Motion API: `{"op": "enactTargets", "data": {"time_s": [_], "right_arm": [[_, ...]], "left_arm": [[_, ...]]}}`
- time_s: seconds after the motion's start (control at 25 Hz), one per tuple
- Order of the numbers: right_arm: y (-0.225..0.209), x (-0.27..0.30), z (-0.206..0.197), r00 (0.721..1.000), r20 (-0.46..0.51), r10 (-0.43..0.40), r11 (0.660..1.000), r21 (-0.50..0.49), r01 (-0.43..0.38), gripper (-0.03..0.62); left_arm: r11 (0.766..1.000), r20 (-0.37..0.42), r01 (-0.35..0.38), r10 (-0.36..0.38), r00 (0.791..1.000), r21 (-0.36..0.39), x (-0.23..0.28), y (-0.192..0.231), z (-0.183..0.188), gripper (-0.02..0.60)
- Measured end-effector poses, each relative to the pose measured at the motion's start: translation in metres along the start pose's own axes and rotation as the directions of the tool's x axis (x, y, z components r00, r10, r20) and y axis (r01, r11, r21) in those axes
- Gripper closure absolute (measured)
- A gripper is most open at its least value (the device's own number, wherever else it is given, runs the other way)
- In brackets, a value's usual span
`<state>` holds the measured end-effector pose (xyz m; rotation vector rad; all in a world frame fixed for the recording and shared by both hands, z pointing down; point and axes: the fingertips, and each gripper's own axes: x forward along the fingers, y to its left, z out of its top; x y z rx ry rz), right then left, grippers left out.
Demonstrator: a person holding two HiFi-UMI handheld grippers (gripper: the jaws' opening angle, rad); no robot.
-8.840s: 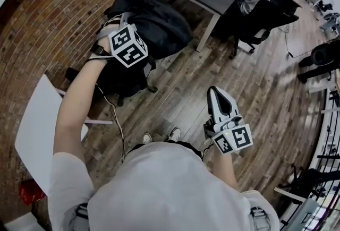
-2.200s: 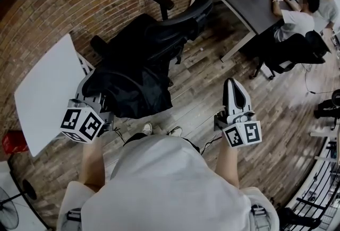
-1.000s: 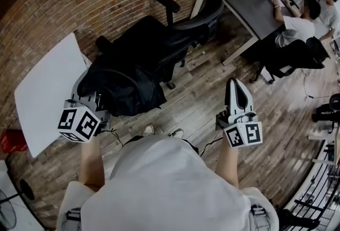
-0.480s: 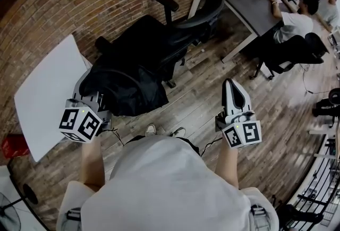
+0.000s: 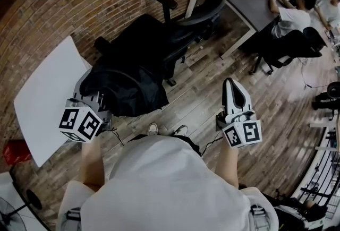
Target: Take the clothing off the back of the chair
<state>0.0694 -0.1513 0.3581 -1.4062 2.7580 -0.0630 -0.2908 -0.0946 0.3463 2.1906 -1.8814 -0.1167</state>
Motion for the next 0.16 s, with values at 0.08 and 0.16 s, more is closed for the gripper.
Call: {"op": "enactTargets", "data": {"time_s": [0.08,0.16], "right_arm": [[0.0039,0.0000,-0.0024,1.000,-0.003,-0.004,1.000,-0.002,0.004,0.574],[0.0075,-0.0001,-0.0047,1.000,-0.006,-0.008,1.000,-0.004,0.007,0.574]], "left_arm": [[1.000,-0.001,0.005,-0.005,1.000,-0.001,-0.0001,0.0033,-0.0015,0.545],[1.000,-0.003,0.008,-0.008,1.000,-0.002,-0.0004,0.0064,-0.0037,0.545]]}}
